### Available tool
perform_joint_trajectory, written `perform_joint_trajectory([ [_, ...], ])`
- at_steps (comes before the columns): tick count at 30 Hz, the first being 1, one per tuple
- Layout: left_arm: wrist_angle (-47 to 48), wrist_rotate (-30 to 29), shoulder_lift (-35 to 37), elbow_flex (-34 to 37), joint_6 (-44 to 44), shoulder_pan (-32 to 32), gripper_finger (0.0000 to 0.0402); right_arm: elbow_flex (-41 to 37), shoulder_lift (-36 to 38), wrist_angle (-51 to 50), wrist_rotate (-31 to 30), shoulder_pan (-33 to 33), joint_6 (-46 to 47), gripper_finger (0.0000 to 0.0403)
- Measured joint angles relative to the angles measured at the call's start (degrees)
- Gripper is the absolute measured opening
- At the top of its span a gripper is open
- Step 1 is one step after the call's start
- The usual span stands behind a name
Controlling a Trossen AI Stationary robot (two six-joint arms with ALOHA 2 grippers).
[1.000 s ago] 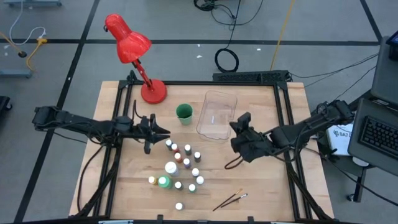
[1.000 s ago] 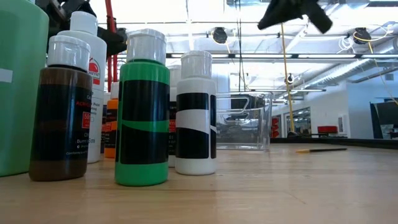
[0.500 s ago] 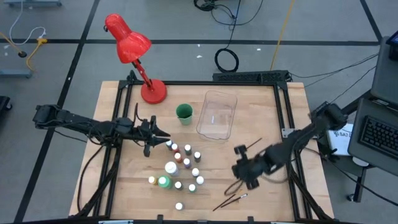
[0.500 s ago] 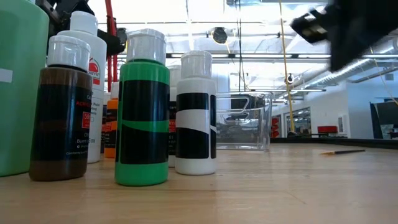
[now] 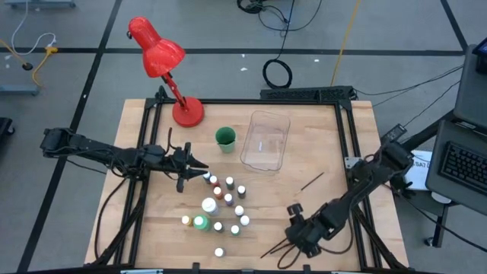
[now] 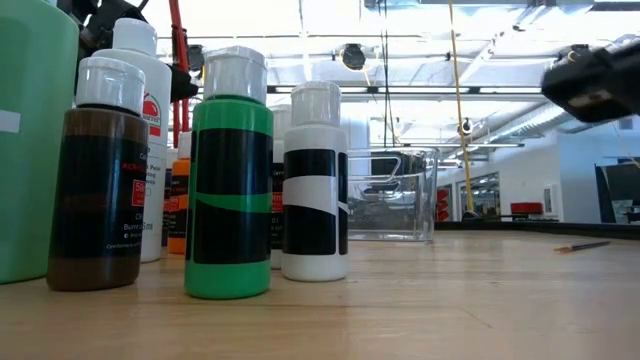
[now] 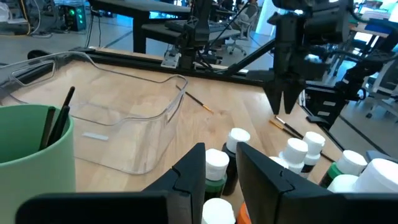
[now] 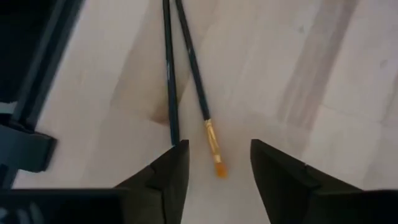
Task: Pick & Place Paint Supplies
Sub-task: Put the orange paint brush into the green cup
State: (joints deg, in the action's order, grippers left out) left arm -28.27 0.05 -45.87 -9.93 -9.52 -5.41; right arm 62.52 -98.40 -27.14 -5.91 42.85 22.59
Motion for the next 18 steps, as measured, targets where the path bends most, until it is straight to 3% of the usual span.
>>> perform_joint_trajectory([
  [14, 0.17, -0.02, 0.00, 0.00, 0.38, 0.00, 0.0093, 0.22, -5.62, -1.50, -1.54, 0.78, -0.62, 0.0111],
  [18, 0.24, -0.02, 0.00, 0.00, 0.39, 0.00, 0.0093, 0.22, -5.65, -1.40, -1.48, 0.70, -1.41, 0.0079],
])
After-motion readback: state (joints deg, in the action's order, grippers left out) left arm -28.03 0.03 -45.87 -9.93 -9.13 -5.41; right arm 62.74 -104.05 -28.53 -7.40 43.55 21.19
